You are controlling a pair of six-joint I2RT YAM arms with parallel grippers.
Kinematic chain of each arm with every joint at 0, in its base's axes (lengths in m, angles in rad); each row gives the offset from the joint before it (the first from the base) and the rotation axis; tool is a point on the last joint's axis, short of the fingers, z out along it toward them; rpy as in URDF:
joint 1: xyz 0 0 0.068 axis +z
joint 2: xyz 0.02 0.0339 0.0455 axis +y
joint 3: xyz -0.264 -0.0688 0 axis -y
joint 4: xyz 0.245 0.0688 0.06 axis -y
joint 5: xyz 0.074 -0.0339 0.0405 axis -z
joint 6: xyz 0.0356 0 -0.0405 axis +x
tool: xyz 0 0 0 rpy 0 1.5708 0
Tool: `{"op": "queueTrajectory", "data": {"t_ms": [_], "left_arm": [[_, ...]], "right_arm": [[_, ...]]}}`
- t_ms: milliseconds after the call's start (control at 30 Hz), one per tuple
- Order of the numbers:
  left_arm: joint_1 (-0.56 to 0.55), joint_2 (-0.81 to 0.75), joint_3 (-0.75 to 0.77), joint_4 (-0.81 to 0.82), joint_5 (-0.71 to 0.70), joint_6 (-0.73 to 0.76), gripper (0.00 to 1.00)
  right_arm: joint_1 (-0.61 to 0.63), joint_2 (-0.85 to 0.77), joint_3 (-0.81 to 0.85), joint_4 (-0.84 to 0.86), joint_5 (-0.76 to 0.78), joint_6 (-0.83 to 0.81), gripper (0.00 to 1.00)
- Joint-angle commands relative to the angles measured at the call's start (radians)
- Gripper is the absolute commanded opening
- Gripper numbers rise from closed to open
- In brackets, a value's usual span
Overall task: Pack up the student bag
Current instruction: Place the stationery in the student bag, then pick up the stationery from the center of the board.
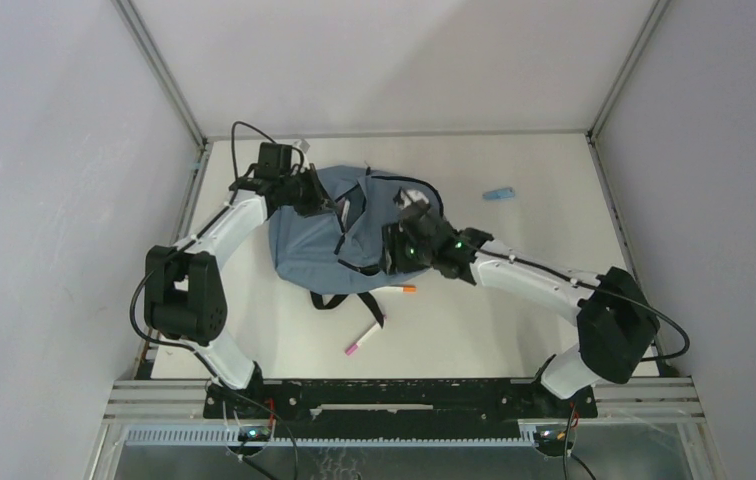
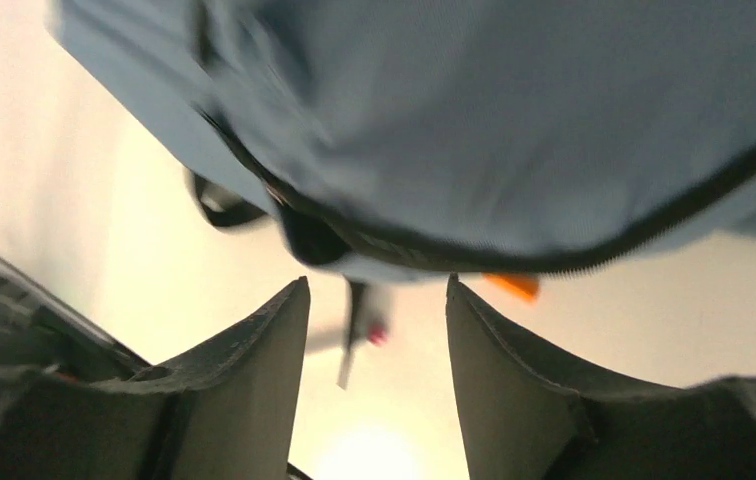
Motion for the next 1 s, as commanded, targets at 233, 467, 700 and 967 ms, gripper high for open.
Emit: {"op": "queueTrajectory", "data": {"t_ms": [233,467,700,967], "left_arm": [[0.040,-0.064,0.056,0.012,-0.048,-0.035,0.00],[0.041,-0.061,0.055,0.006,-0.037,-0.032,0.00],[0.041,-0.044,0.055,0.007,-0.009,-0.041,0.00],[0.041,-0.042,0.047,0.017,-0.005,-0.046,0.00]], "right_arm": [[0.038,0.066,-0.215,0.072,0.010,-0.151,0.79],[0.035,0.155,-0.191,0.133,0.043,-0.256,0.81],[0.030,0.217,-0.154,0.162,0.087,-0.307,0.81],[0.039,0.255,-0.138,0.179,0.066,-0.330,0.83]]}}
